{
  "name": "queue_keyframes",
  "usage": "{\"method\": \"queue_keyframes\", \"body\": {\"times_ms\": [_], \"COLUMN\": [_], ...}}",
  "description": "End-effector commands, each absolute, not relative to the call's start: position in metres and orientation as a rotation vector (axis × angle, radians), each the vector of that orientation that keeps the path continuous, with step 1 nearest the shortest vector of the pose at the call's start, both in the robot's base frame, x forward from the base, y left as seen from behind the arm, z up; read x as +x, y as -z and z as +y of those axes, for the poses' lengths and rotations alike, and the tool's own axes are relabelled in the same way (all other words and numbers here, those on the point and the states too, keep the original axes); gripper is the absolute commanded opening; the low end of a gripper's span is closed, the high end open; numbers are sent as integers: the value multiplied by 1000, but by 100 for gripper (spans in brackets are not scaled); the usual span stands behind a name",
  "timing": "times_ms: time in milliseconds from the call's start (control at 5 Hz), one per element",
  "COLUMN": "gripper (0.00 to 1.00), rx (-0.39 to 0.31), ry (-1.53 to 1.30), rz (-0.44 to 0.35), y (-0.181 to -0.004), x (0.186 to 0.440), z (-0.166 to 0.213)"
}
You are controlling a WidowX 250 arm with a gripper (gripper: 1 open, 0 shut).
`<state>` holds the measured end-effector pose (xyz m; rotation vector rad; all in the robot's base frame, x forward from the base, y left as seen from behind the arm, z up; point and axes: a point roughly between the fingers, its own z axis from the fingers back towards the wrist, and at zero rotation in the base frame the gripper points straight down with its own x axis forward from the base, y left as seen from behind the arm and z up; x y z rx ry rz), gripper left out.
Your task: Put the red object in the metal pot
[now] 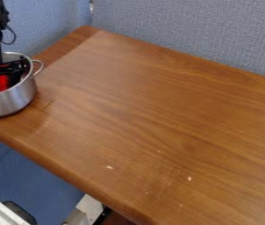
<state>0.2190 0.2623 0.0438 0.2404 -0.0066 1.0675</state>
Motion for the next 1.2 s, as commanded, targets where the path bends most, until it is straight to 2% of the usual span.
{"method": "queue_keyframes", "body": {"times_ms": [0, 200, 600, 1000], "gripper": [100, 100, 100, 100], "rx": [228, 192, 67, 3], "ry": [-1031, -993, -771, -546], "rz": [-38, -18, -1, 30], "y": [-79, -103, -134, -163], "x": [229, 233, 251, 258], "z": [285, 291, 270, 245]}}
